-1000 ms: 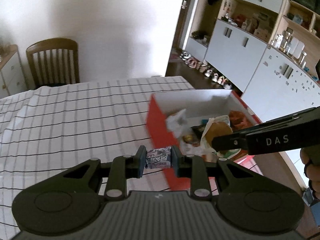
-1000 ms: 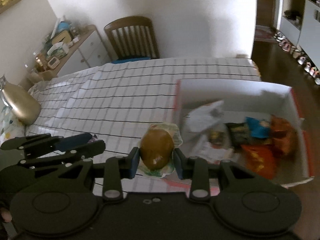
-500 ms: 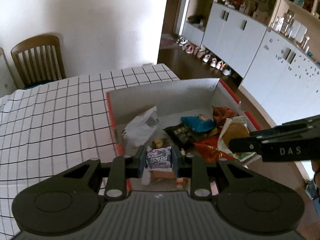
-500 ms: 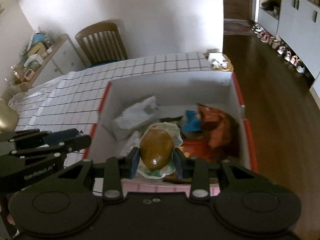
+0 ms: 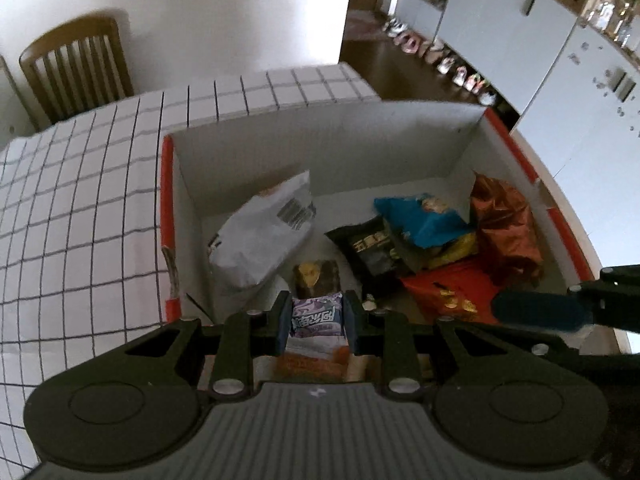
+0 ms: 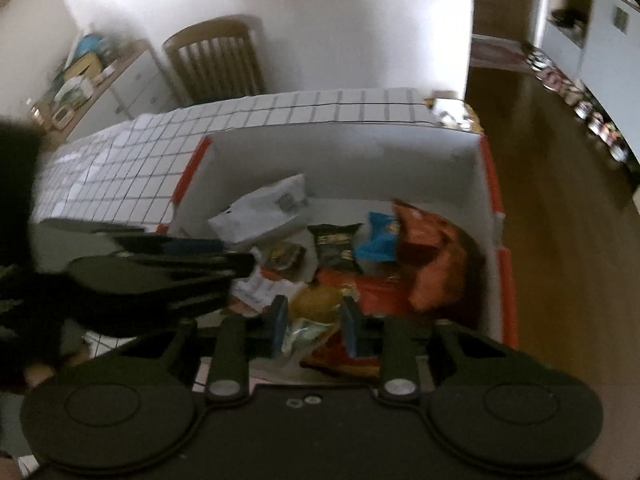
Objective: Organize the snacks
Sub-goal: 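Open both tools to release the bun and candy into the box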
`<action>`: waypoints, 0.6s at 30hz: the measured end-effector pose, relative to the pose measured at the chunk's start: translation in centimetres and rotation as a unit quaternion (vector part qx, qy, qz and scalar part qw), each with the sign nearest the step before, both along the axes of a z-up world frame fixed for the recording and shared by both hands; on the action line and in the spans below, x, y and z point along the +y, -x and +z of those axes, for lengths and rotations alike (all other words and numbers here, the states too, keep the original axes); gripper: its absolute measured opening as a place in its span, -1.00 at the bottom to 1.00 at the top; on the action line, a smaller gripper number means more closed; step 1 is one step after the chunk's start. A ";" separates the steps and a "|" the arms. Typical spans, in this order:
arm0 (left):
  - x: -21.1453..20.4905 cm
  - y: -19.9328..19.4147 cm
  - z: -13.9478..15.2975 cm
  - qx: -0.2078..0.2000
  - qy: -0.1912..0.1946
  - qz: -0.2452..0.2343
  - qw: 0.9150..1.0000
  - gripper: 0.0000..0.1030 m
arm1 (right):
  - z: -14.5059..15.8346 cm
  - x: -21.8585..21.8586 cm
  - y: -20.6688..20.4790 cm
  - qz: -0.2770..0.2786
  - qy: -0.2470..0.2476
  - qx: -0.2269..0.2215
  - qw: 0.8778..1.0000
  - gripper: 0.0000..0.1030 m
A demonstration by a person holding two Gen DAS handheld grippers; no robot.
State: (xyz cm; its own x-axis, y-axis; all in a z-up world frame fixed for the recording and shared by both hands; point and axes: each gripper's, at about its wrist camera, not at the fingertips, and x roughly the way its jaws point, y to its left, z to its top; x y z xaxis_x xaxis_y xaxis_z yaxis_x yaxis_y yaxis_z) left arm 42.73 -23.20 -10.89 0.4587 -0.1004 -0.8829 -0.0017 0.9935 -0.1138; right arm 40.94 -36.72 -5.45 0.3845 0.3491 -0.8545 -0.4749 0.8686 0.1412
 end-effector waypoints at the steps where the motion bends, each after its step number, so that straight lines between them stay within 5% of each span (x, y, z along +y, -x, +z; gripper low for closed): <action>1: 0.0 -0.1 -0.4 0.006 -0.002 0.003 1.000 -0.48 | -0.3 0.3 -0.1 0.004 0.006 -0.001 1.000 -0.51; 18: -1.0 0.4 -2.0 0.016 -0.029 0.004 0.999 -0.44 | -1.1 -1.8 0.3 0.014 -0.007 0.021 1.000 -0.24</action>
